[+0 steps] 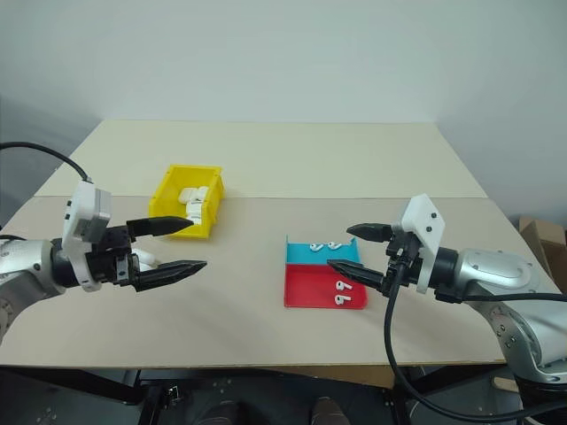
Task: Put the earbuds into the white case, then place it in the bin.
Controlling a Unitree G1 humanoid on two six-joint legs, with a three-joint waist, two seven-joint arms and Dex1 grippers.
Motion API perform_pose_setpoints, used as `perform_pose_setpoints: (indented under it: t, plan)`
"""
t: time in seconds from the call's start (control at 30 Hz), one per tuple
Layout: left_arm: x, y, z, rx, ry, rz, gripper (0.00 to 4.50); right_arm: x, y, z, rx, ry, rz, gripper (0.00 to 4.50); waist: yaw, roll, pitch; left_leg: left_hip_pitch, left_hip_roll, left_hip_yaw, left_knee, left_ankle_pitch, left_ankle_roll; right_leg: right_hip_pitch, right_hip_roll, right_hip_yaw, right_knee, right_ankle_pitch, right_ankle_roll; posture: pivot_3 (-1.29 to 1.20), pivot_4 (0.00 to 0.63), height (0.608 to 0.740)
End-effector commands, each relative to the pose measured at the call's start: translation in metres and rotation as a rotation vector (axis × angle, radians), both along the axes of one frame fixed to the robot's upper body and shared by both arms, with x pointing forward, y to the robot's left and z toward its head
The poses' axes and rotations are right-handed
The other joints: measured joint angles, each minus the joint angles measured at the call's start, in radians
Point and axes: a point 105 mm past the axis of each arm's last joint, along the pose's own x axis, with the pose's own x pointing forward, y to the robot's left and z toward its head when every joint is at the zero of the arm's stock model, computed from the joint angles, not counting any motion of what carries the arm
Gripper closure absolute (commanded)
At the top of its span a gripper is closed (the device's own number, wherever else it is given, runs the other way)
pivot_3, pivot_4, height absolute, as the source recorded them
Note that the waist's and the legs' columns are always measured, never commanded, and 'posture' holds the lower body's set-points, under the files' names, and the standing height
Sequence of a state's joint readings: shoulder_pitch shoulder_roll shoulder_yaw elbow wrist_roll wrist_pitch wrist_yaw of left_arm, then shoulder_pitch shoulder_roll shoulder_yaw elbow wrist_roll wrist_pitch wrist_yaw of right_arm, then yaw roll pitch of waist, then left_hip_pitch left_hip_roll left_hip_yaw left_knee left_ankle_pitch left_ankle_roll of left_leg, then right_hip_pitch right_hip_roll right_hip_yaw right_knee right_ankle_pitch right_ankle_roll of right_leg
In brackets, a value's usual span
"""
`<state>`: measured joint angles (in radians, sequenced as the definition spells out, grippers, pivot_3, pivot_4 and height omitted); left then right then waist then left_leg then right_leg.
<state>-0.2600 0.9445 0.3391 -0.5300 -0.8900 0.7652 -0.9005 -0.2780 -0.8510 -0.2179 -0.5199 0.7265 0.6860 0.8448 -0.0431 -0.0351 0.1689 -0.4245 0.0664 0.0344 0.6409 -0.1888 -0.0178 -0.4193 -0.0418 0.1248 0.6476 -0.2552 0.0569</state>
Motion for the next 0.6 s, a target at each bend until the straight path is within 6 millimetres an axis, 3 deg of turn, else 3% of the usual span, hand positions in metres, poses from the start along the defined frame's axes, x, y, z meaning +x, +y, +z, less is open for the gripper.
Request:
perform_pose_setpoints:
  t: [0.03,0.2,0.4,0.5,0.6]
  plan:
    - [-0.002,0.003,0.008,0.001,-0.049,-0.006,0.00,-0.002,0.000,0.013,0.002,-0.064,0.009,0.41,0.000,0.000,0.000,0.000,0.000,0.000,0.000,0.000,0.000,0.000,0.000,0.000,0.000,0.000,0.000,0.00,0.150,0.740]
    - [0.001,0.013,0.011,0.024,0.003,0.051,0.00,-0.002,0.000,0.013,0.011,-0.057,0.002,0.41,-0.001,0.000,0.000,0.000,0.000,0.000,0.000,0.000,0.000,0.000,0.000,0.000,0.000,0.000,0.000,0.00,0.150,0.740]
    - [0.010,0.033,0.021,0.074,-0.018,0.247,0.00,-0.002,0.000,0.013,0.018,-0.047,-0.010,0.41,-0.001,0.000,0.000,0.000,0.000,0.000,0.000,0.000,0.000,0.000,0.000,0.000,0.000,0.000,0.000,0.00,0.150,0.740]
    - [0.010,0.041,0.013,0.267,-0.003,0.307,0.00,0.001,0.001,0.014,0.022,-0.045,-0.013,0.41,-0.002,-0.001,0.000,0.000,0.000,-0.001,0.000,0.000,0.000,0.000,0.000,-0.001,0.000,0.000,0.000,0.00,0.150,0.740]
    - [0.013,0.061,-0.011,0.522,0.254,0.453,0.00,0.002,0.002,0.017,0.024,-0.046,-0.002,0.41,-0.001,-0.001,0.000,0.000,0.000,-0.001,0.000,0.000,0.000,0.000,0.000,0.000,0.000,0.000,0.000,0.00,0.150,0.740]
